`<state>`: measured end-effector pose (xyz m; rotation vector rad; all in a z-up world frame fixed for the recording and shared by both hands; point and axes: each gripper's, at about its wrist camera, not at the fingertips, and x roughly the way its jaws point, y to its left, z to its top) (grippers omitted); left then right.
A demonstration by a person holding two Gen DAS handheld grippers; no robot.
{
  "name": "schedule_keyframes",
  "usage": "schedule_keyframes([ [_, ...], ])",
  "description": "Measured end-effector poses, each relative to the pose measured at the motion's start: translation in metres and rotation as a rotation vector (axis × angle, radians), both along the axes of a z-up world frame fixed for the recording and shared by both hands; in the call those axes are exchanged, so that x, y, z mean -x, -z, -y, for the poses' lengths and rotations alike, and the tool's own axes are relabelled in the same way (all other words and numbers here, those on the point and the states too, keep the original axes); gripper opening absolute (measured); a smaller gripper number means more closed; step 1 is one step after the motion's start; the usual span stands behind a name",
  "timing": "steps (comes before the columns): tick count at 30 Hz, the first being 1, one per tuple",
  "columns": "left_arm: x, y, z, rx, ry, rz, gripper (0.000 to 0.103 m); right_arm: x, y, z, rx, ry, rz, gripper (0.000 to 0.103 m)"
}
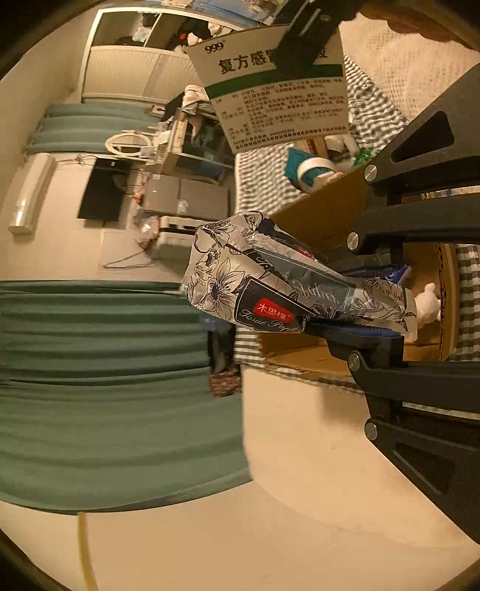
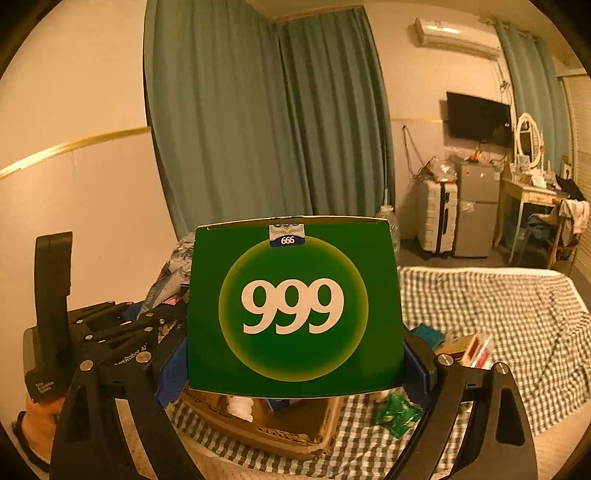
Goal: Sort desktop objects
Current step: 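Lower the floral packet and green medicine box into the cardboard box and release both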
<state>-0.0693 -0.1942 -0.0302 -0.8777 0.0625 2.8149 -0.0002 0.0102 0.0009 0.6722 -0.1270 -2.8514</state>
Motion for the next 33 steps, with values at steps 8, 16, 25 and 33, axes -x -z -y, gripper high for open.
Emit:
schedule_keyframes([
  [8,0.036,0.039,0.005,0.028,-0.019,0.117,0.020,0.040,0.038,0.015,-0.027,-0.028,0.085,0.091],
  [16,0.056,0.063,0.004,0.039,-0.022,0.197,0.021,0.077,0.072,0.025,-0.041,-0.045,0.163,0.091],
  [25,0.059,0.070,0.003,0.061,-0.041,0.234,0.039,0.099,0.095,0.032,-0.061,-0.063,0.204,0.096],
  [33,0.043,0.051,0.003,0.057,-0.052,0.172,0.054,0.084,0.078,0.015,-0.034,-0.042,0.153,0.100],
])
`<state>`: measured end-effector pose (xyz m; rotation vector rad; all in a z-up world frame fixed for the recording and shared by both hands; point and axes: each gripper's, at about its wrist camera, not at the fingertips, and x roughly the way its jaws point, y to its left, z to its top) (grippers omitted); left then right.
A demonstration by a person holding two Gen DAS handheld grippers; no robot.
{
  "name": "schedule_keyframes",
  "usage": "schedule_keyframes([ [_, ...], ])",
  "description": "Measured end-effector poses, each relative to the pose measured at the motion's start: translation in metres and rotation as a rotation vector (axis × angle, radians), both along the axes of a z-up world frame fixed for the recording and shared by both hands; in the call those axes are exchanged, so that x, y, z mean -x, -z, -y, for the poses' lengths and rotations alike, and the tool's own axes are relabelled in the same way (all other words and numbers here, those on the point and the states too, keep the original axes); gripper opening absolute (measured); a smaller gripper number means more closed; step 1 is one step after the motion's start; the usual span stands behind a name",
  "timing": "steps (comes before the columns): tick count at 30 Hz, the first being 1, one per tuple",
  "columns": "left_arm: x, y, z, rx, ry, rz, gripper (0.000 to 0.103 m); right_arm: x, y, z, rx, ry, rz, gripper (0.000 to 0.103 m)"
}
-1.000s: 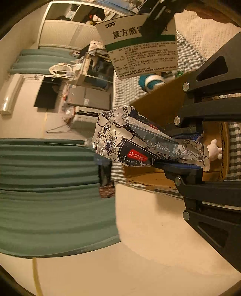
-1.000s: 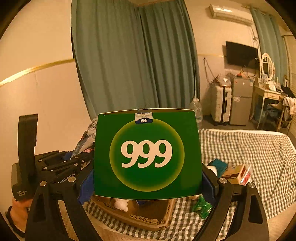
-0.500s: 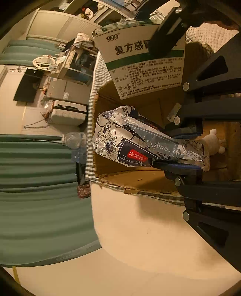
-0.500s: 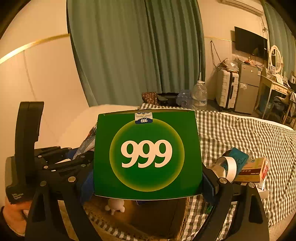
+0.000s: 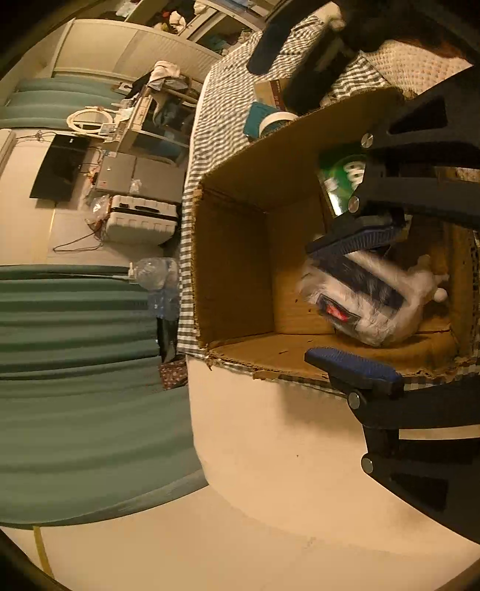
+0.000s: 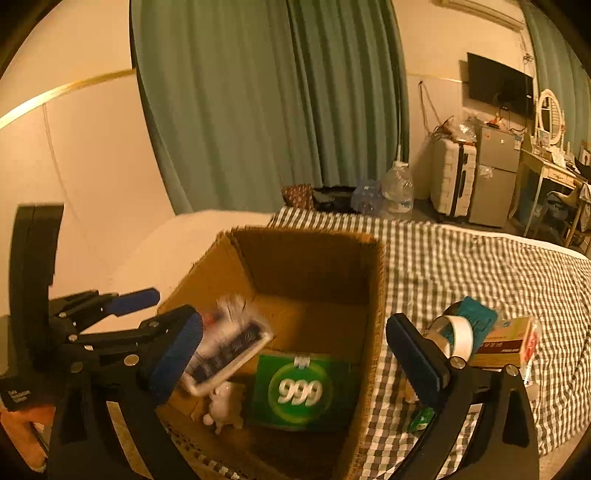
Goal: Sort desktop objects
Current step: 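Lower the floral packet and green medicine box into the cardboard box and release both, then grasp the green snack bag with the left tool while the right grasps the white bottle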
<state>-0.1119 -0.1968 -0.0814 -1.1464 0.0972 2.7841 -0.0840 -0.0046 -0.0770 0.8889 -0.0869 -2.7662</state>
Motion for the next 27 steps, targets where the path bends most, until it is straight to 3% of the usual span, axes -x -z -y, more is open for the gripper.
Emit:
schedule_keyframes([
  [4,-0.010,-0.011,-0.002,-0.010,-0.005,-0.042,0.058,-0.014,-0.015,-0.015,0.018,0.024,-0.029,0.101],
  [8,-0.026,-0.029,-0.008,-0.015,-0.019,-0.106,0.074,-0.031,-0.036,-0.034,0.017,0.051,-0.056,0.103],
  [10,-0.033,-0.040,-0.011,-0.023,-0.026,-0.135,0.076,-0.040,-0.047,-0.043,0.019,0.063,-0.071,0.103],
  [18,-0.072,-0.093,-0.038,-0.111,-0.028,-0.271,0.103,-0.086,-0.090,-0.082,-0.021,0.108,-0.125,0.103],
  [27,-0.106,-0.130,-0.080,-0.098,0.010,-0.327,0.103,-0.132,-0.124,-0.139,-0.029,0.176,-0.171,0.103],
])
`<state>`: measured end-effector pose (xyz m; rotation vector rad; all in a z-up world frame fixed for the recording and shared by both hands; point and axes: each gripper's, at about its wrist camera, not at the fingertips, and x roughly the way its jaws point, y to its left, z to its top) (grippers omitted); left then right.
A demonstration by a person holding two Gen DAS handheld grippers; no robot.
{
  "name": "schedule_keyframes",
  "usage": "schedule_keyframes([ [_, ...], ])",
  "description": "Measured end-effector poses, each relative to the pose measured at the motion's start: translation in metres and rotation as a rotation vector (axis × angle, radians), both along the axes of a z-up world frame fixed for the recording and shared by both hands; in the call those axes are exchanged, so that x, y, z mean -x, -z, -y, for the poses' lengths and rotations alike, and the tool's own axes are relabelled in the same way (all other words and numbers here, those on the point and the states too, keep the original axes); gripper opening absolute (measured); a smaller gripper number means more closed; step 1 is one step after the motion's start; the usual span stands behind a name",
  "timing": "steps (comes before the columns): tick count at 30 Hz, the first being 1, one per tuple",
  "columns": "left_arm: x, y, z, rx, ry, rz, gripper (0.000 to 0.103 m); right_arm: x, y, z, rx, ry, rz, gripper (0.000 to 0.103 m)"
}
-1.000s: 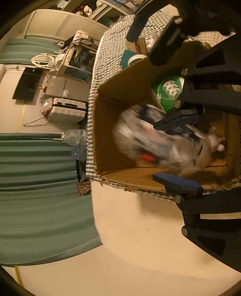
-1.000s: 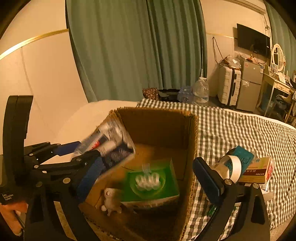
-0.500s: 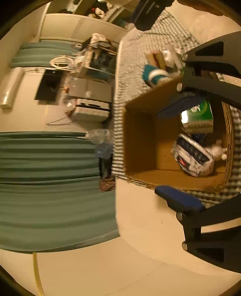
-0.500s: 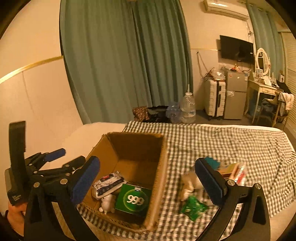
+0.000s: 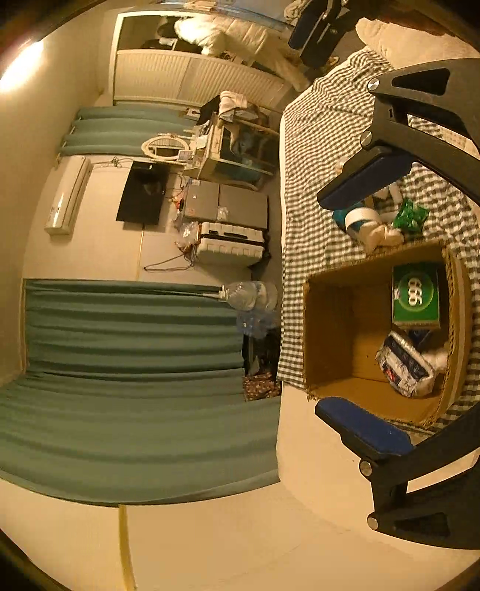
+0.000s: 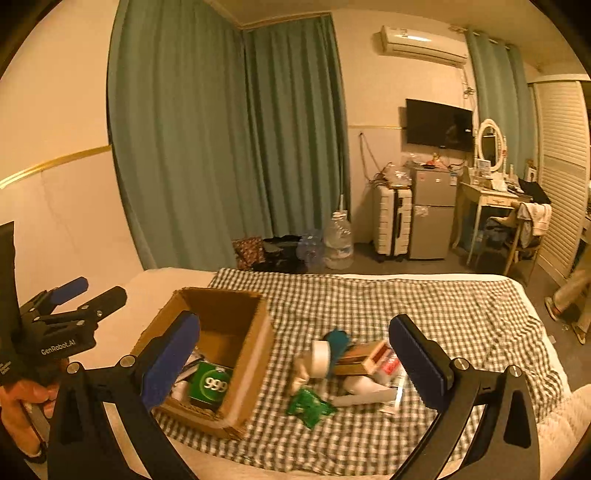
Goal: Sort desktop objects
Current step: 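Grasp the green snack bag with the left tool while the right grasps the white bottle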
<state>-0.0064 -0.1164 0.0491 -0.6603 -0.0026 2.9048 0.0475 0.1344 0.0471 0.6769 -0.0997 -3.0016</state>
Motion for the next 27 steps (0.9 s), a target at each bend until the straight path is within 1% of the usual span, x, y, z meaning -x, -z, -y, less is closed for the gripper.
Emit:
schedule_keyframes([
  [5,-0.016,-0.015,-0.026,0.024,0.015,-0.010,0.103,-0.022,-0.011,-0.028,0.010,0.040,-0.015,0.103],
  [9,-0.029,-0.026,-0.042,0.048,0.022,-0.033,0.103,-0.036,-0.017,-0.045,0.061,0.056,-0.022,0.103],
  [11,-0.034,-0.031,-0.048,0.057,0.018,-0.045,0.103,-0.041,-0.020,-0.049,0.070,0.059,-0.032,0.103],
  [14,-0.039,-0.036,-0.053,0.042,0.016,-0.047,0.103,-0.044,-0.024,-0.054,0.068,0.074,-0.044,0.103],
  [17,-0.038,-0.037,-0.057,0.010,0.003,-0.028,0.103,-0.038,-0.033,-0.065,0.116,0.110,-0.050,0.103],
  [20,-0.035,-0.033,-0.062,-0.018,0.002,-0.013,0.103,-0.030,-0.039,-0.075,0.162,0.104,-0.036,0.103],
  [22,-0.031,-0.026,-0.067,-0.025,0.002,-0.011,0.103,-0.031,-0.038,-0.084,0.143,0.118,-0.047,0.103],
  [24,-0.025,-0.015,-0.077,-0.030,0.007,-0.002,0.103,-0.031,-0.027,-0.091,0.120,0.127,-0.047,0.103],
  [27,-0.011,0.009,-0.096,-0.017,0.024,0.033,0.103,-0.022,0.000,-0.109,0.132,0.111,0.003,0.103],
])
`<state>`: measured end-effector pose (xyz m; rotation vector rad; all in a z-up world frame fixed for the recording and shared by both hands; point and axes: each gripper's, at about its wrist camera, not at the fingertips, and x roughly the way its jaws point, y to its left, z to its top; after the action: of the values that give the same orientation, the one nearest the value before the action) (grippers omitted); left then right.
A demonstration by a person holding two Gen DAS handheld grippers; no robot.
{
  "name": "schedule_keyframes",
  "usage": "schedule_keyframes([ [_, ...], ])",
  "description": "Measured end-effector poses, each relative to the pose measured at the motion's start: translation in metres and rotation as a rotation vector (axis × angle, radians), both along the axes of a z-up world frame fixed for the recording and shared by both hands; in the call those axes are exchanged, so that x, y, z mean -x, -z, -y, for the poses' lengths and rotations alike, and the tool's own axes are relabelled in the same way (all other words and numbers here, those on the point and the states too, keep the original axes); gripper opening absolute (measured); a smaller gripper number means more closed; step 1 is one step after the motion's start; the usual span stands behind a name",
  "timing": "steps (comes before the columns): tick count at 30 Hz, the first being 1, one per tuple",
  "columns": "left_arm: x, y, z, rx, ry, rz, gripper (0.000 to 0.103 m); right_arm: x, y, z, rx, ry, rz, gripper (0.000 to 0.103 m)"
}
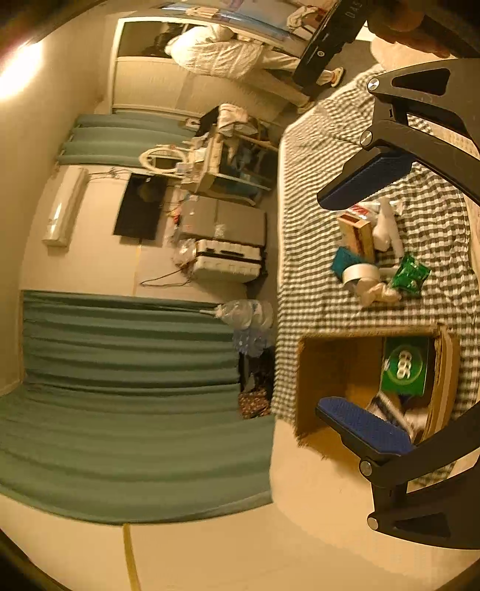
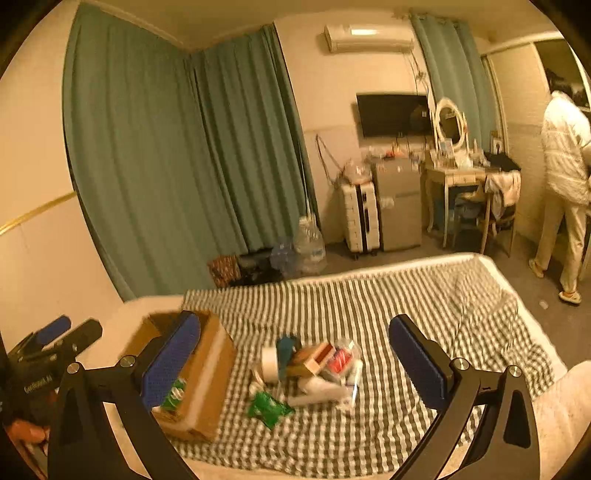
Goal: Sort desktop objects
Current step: 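Grasp the green snack bag with the left tool while the right grasps the white bottle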
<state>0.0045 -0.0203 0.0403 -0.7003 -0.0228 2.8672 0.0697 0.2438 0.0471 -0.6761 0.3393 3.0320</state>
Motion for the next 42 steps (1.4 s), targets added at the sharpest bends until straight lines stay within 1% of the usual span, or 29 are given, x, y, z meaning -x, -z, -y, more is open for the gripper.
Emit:
schedule_keyframes([
  [3,0.014,0.025,-0.020,0.034,0.013,0.021,0.103,0.010,0.026,-0.019,0.047,-0.021,0.024,0.103],
  [5,0.024,0.043,-0.034,0.048,0.026,0.029,0.103,0.019,0.042,-0.027,0.054,-0.037,0.040,0.103],
  [11,0.057,0.100,-0.075,0.104,0.057,0.114,0.103,0.057,0.091,-0.037,-0.029,-0.059,0.132,0.103],
  [16,0.076,0.147,-0.095,0.134,0.065,0.175,0.103,0.084,0.134,-0.050,-0.013,-0.079,0.212,0.103],
  [18,0.082,0.170,-0.101,0.161,0.069,0.208,0.103,0.093,0.150,-0.047,-0.026,-0.094,0.236,0.103],
  [21,0.090,0.192,-0.103,0.179,0.065,0.239,0.103,0.109,0.172,-0.040,-0.056,-0.125,0.279,0.103],
  [24,0.104,0.212,-0.101,0.153,0.066,0.313,0.103,0.122,0.193,-0.037,-0.060,-0.163,0.326,0.101],
  [26,0.113,0.226,-0.102,0.178,0.045,0.364,0.103,0.129,0.203,-0.035,-0.056,-0.172,0.352,0.101],
  [28,0.124,0.243,-0.101,0.169,0.039,0.439,0.103,0.137,0.213,-0.034,-0.054,-0.174,0.376,0.101],
  [31,0.132,0.259,-0.097,0.160,0.024,0.500,0.103,0.146,0.224,-0.031,-0.055,-0.184,0.406,0.099],
  [34,0.137,0.270,-0.095,0.151,0.028,0.540,0.103,0.156,0.238,-0.025,-0.061,-0.193,0.445,0.092],
  [36,0.137,0.276,-0.097,0.159,0.033,0.556,0.103,0.161,0.246,-0.022,-0.069,-0.199,0.471,0.078],
  [37,0.137,0.279,-0.098,0.166,0.034,0.568,0.103,0.162,0.249,-0.020,-0.071,-0.201,0.479,0.074],
  [38,0.138,0.282,-0.098,0.169,0.035,0.582,0.102,0.164,0.252,-0.019,-0.072,-0.207,0.485,0.064],
  [39,0.138,0.286,-0.099,0.168,0.041,0.606,0.094,0.165,0.254,-0.018,-0.071,-0.211,0.491,0.050],
  [40,0.138,0.290,-0.098,0.167,0.044,0.627,0.087,0.167,0.257,-0.017,-0.073,-0.213,0.501,0.044],
  [41,0.138,0.293,-0.097,0.164,0.043,0.648,0.069,0.168,0.259,-0.016,-0.077,-0.214,0.512,0.036],
  [42,0.137,0.296,-0.096,0.156,0.045,0.665,0.057,0.167,0.261,-0.013,-0.080,-0.221,0.514,0.035],
])
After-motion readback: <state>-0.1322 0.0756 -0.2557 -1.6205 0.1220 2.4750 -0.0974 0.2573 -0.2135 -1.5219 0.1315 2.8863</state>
